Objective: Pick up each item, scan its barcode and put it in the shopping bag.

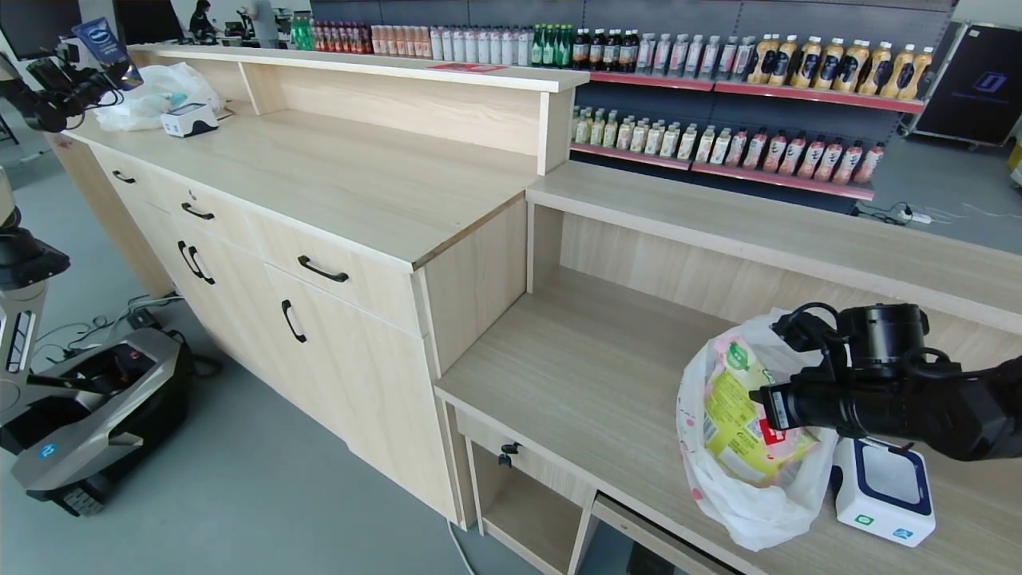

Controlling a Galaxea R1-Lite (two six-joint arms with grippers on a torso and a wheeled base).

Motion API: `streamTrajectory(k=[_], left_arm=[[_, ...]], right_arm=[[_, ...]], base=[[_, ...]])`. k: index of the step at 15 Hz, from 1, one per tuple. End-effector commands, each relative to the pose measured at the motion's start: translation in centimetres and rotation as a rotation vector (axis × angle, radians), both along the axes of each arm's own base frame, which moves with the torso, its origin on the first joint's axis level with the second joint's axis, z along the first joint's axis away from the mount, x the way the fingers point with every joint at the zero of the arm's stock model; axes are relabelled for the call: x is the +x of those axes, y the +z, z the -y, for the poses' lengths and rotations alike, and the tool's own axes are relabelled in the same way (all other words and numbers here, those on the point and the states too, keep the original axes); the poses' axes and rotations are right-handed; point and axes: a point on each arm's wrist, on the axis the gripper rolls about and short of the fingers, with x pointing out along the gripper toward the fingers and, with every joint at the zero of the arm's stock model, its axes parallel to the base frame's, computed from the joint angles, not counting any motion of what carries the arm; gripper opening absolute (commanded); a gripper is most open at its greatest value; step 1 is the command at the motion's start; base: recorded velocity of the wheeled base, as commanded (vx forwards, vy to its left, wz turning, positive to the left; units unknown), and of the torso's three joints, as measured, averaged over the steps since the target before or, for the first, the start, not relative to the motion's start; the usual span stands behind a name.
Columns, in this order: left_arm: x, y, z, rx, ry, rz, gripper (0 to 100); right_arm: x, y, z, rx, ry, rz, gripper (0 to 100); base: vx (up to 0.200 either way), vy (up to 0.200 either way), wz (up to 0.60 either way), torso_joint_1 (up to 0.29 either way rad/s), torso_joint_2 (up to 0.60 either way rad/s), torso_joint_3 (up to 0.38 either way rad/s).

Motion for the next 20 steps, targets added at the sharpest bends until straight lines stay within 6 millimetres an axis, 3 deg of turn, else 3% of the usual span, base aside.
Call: streamTrajectory(k=[1, 8, 9, 13, 16, 20], left_arm=[[0.0, 0.0, 0.0, 0.0, -0.001, -0.001, 100], [0.0, 0.0, 0.0, 0.0, 0.001, -0.001, 100], [0.0, 0.0, 0.0, 0.0, -0.001, -0.001, 100], [0.0, 0.0, 0.0, 0.0, 0.001, -0.001, 100], [0.0, 0.0, 0.0, 0.0, -0.001, -0.001, 100], [0.0, 0.0, 0.0, 0.0, -0.001, -0.001, 100]], right_arm=[[0.0, -0.8, -0.3, -0.012, 0.021, -0.025, 0], [-0.1, -1.4, -0.4, -0.032, 0.047, -0.038, 0], [-0.1, -1.3, -0.4, -0.026, 0.055, -0.036, 100], [-0.4, 0.0, -0.5, -0.034, 0.118, 0.009, 100], [-1.9, 4.2, 0.0, -0.069, 0.171, 0.158, 100], [-6.8, 11.0, 3.9, -0.176, 0.093, 0.391, 100]], base=[[0.0, 0.0, 0.0, 0.0, 0.0, 0.0], [0.0, 0.0, 0.0, 0.0, 0.0, 0.0], [0.0, 0.0, 0.0, 0.0, 0.0, 0.0], [0.0, 0.0, 0.0, 0.0, 0.0, 0.0], [0.0, 0.0, 0.0, 0.0, 0.0, 0.0], [0.0, 0.0, 0.0, 0.0, 0.0, 0.0]])
